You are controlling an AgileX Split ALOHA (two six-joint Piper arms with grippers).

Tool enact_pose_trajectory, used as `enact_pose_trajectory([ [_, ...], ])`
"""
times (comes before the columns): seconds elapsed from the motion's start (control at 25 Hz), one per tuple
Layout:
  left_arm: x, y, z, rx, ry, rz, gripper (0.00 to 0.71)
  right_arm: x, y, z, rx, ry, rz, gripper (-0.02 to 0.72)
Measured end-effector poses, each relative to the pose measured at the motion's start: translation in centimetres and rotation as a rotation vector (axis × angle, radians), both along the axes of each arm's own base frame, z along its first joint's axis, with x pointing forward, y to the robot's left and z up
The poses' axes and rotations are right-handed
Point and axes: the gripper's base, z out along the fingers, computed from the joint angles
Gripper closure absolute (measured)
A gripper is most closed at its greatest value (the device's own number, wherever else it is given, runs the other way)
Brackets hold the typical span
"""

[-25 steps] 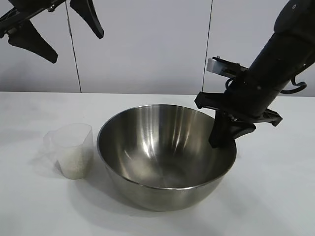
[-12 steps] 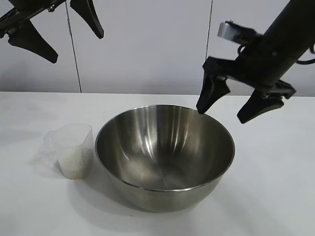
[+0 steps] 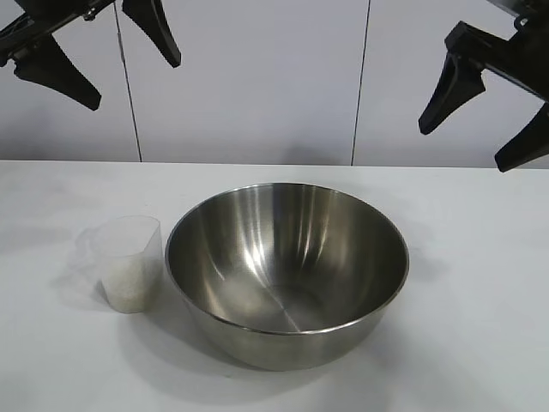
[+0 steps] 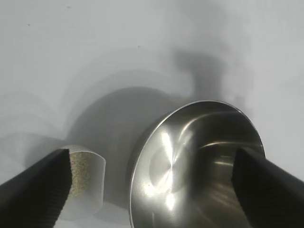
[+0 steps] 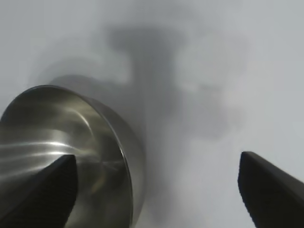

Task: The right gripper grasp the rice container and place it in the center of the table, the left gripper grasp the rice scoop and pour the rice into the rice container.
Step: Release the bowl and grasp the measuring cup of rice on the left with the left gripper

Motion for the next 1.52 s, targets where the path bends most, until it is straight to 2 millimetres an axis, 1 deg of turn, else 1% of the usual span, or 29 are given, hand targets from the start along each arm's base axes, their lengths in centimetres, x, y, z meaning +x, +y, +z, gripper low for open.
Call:
enact_pose_trajectory([
  [0.2, 0.0, 0.0, 0.0, 0.0, -0.002, 0.001, 0.053, 0.0, 0.2, 0.1, 0.028, -0.003, -0.002, 0.063],
  [0.6, 0.9, 0.0, 0.5, -0.021, -0.101, 0.049, 0.053, 0.0, 0.2, 0.1, 0.029, -0.002, -0.001, 0.063],
  [0.72, 1.0, 0.0, 0.5, -0.02, -0.105, 0.049, 0.053, 0.0, 0.2, 0.1, 0.033, 0.0, -0.002, 0.063],
  [1.28, 0.7, 0.0, 0.4, 0.048, -0.153, -0.085, 0.053, 0.2, 0.5, 0.4, 0.083, -0.01, -0.027, 0.063],
  [1.36, 1.0, 0.1, 0.6, 0.069, -0.208, -0.101, 0.07, 0.2, 0.5, 0.4, 0.085, -0.01, -0.028, 0.063],
  [1.4, 1.0, 0.2, 0.8, 0.08, -0.248, -0.104, 0.09, 0.2, 0.5, 0.4, 0.085, -0.01, -0.028, 0.063],
  [1.52, 0.6, 0.7, 2.1, 0.119, -0.428, -0.083, 0.126, 0.2, 0.5, 0.4, 0.085, -0.01, -0.029, 0.063],
])
